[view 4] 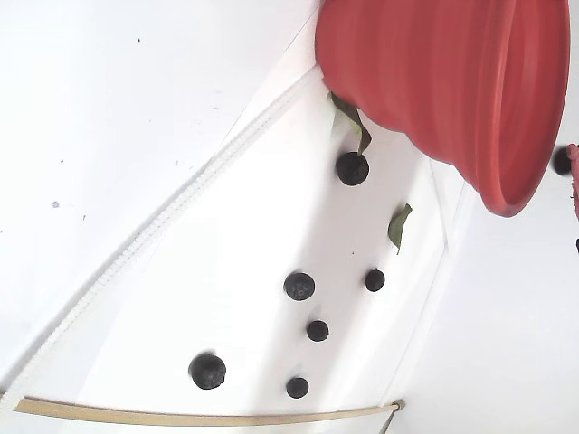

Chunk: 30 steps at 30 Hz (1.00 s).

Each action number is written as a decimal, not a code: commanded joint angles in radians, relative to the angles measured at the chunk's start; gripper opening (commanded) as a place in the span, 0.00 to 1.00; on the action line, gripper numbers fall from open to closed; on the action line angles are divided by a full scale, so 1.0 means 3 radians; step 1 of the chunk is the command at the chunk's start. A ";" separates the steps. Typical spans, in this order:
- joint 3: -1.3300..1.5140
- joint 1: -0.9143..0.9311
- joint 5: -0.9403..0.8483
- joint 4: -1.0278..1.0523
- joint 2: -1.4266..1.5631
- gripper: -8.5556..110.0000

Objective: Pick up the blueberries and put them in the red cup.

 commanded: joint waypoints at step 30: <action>0.0240 0.0332 -0.0010 0.0373 0.0864 0.20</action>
